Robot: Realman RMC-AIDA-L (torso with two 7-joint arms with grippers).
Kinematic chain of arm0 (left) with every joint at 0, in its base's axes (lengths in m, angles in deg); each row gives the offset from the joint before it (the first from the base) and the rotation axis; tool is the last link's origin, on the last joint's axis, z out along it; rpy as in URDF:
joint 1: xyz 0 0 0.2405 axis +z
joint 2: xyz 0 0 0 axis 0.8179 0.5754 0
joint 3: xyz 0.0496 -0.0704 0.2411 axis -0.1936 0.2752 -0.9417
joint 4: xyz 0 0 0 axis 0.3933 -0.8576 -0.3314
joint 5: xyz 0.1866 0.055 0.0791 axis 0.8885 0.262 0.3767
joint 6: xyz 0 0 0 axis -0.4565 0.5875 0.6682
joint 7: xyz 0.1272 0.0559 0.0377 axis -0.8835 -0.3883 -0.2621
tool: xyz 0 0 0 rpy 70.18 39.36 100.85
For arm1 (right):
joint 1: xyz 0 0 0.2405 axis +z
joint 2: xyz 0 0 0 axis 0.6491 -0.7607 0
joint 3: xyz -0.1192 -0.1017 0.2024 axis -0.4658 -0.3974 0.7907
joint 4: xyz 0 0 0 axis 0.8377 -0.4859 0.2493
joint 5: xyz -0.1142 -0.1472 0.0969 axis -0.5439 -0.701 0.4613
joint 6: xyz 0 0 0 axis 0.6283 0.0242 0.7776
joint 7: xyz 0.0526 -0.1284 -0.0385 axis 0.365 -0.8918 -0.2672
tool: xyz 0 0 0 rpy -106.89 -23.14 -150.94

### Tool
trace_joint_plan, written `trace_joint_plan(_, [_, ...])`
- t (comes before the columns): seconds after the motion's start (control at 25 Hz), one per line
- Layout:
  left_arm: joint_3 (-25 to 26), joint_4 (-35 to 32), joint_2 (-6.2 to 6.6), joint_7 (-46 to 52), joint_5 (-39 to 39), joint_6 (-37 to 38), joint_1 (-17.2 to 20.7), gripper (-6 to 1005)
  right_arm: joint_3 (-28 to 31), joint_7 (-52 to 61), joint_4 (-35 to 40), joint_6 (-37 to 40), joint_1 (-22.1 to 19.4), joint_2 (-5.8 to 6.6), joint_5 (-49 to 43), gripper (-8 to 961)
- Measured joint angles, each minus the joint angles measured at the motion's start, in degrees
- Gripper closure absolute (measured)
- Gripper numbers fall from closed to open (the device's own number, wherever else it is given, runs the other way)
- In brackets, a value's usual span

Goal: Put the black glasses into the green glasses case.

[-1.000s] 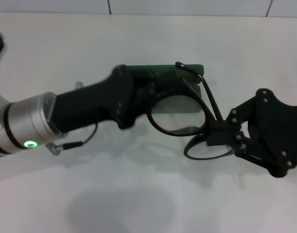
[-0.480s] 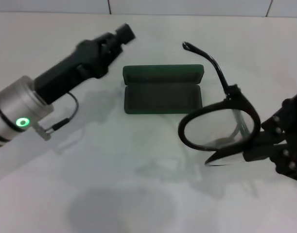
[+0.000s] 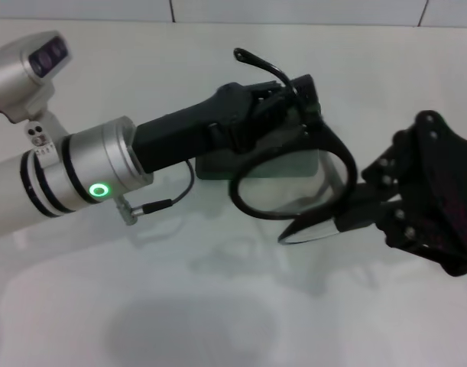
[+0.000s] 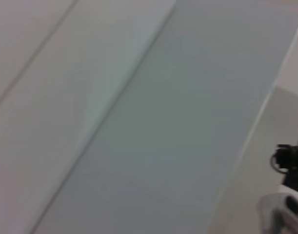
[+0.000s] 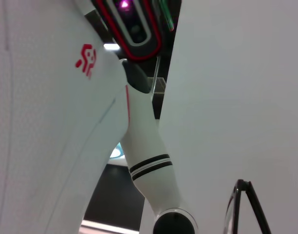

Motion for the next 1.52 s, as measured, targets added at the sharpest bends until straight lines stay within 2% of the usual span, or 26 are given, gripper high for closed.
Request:
trace_joint_plan(0.12, [-0.15,0.49,0.00,-0.54,-0.22,1.93,-0.38,953,-0.07,-1.47,-4.03,-0.04,1.38,0.02,-0.37,917])
trace_joint_plan(0.48, [-0.27,0.24,0.30,-4.22,-0.96,9.52,0.05,951,0.33,-1.70,-5.59,-2.35,0.13,0.04,-0.43,918])
trace_joint_plan(0.6, [-2.47,0.20,0.27,-6.33,-1.18,11.11,-0.08,950,0.27,-1.71,-5.86,-3.56,-0.07,0.03,-0.45,918])
trace_joint_plan(0.92, [-4.42,0.43,0.07,-9.03,-1.58,12.65,0.06,948,0.08,-1.57,-6.70,-5.85,-0.19,-0.07,-0.47,918])
trace_joint_plan(1.28, [-4.11,0.76,0.14,-9.53,-1.81,12.32,0.41,947,0.22,-1.37,-6.82,-5.95,-0.32,-0.07,-0.46,917])
trace_joint_plan(1.52, [-4.11,0.81,0.14,-10.08,-5.04,11.28,1.80,945,0.32,-1.27,-6.83,-5.95,-0.34,-0.06,-0.45,917])
